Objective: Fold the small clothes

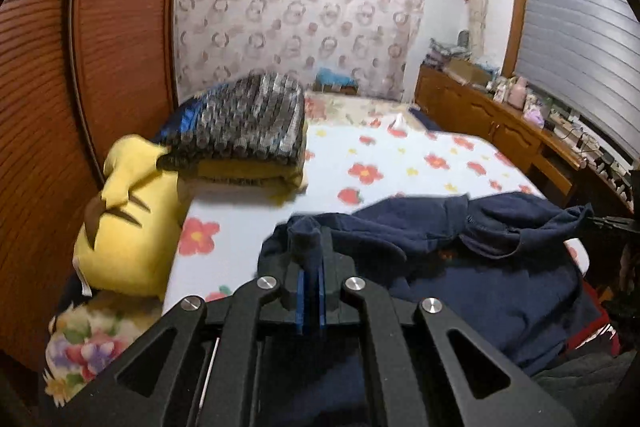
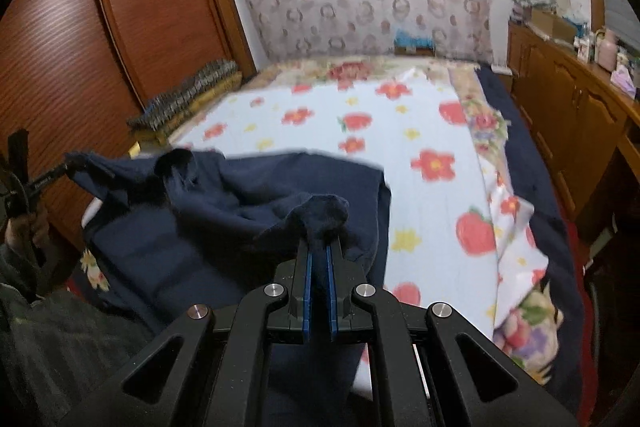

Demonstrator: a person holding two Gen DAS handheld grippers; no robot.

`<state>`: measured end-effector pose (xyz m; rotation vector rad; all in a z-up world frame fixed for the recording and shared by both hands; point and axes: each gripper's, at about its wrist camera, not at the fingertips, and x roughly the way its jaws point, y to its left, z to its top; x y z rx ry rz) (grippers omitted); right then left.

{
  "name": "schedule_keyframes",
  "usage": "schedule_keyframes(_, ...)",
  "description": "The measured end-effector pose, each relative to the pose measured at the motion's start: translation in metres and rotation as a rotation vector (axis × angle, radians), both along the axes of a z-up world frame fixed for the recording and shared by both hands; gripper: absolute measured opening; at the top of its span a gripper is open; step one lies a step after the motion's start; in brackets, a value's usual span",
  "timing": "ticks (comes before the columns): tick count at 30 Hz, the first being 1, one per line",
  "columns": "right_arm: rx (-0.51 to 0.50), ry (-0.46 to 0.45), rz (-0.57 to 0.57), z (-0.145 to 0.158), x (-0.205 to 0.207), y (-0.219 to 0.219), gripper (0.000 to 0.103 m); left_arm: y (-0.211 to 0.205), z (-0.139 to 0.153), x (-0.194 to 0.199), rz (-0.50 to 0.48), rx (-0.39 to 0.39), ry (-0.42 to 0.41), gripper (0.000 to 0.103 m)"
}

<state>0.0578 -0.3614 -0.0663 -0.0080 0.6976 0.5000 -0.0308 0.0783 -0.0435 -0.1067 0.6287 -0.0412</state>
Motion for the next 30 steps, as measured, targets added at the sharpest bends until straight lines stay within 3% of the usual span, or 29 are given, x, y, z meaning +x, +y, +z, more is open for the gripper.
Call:
schedule_keyframes(3, -0.034, 0.03, -0.019, -0.01, 0.007, 0.005, 0.006, 0.004, -0.014, 0.007, 0.012, -0.01, 0.049, 0.013)
schedule_keyframes(5, -0.058, 0.024, -0.041, -0.011, 0.011, 0.009, 0.006, 0.007, -0.017, 0.006, 0.016, -0.027, 0.05, 0.028)
schedule_keyframes(7, -0.055, 0.016, -0.036, -0.006, 0.011, 0.012, 0.01, 0.011, -0.016, 0.005, 0.008, -0.033, 0.042, 0.052)
schedule_keyframes(10, -0.07, -0.011, -0.052, 0.006, 0.013, 0.012, 0.015, 0.016, -0.011, 0.011, 0.007, -0.019, 0.037, 0.069)
schedule_keyframes(17, -0.11, -0.054, -0.08, 0.022, 0.047, 0.006, 0.047, 0.023, 0.012, 0.049, -0.005, 0.049, 0.035, 0.071)
schedule_keyframes(24, -0.161, -0.054, -0.066, 0.015, 0.097, 0.03, 0.049, 0.029, 0.028, 0.1, -0.06, 0.082, 0.072, 0.072)
schedule_keyframes(30, -0.148, -0.001, -0.037, -0.006, 0.125, 0.046, 0.056, 0.026, -0.011, 0.133, -0.179, 0.049, 0.231, 0.076)
